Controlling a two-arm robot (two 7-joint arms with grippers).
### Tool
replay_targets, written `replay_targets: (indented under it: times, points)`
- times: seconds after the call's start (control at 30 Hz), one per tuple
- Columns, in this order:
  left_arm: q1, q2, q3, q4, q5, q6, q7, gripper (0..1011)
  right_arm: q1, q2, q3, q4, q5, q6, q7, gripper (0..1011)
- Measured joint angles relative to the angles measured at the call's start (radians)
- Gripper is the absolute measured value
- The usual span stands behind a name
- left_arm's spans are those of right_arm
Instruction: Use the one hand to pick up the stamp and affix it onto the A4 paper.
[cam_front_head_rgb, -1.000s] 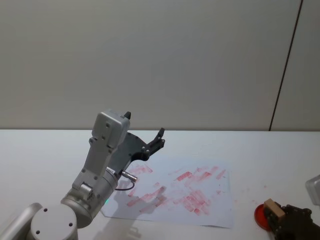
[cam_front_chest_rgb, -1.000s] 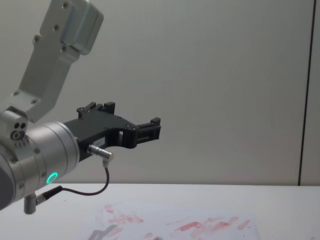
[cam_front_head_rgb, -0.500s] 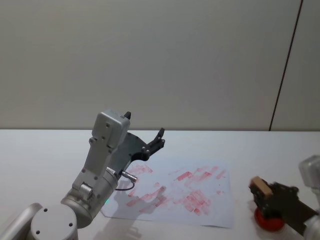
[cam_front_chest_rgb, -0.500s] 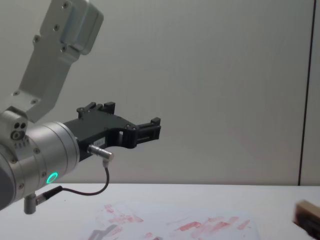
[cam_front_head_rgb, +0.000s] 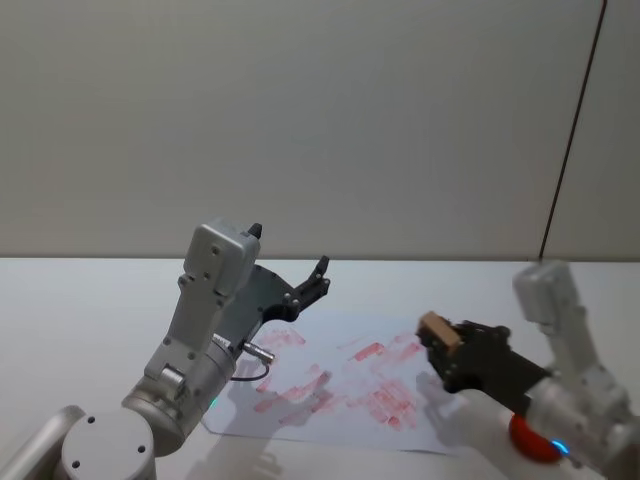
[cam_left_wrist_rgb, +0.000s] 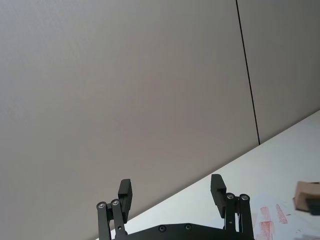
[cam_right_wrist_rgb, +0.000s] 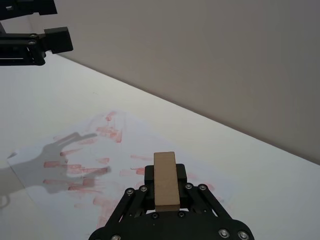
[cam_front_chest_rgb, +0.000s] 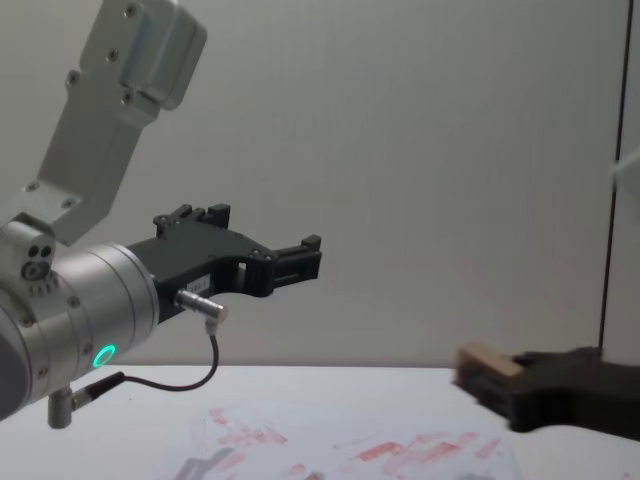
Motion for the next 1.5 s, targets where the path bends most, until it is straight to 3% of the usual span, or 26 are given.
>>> replay_targets:
  times: [0.33,0.63,1.0,1.5]
  points:
    - [0.000,0.000,0.000,0.000,0.000,0.000,0.000,1002,0.140,-0.094,-0.052,0.163,-0.101,0.081,0.051,221]
    - [0.000,0.000,0.000,0.000,0.000,0.000,0.000,1003,0.225,-0.161,-0.090,0.295,-0.152,0.144,0.053,220]
    - [0.000,0.000,0.000,0.000,0.000,0.000,0.000,1003,0.266,-0.200,-0.112,0.369,-0.160,0.198,0.024,221]
    - [0.000,0.000,0.000,0.000,0.000,0.000,0.000,1003,0.273,-0.214,-0.121,0.383,-0.151,0.250,-0.011,221]
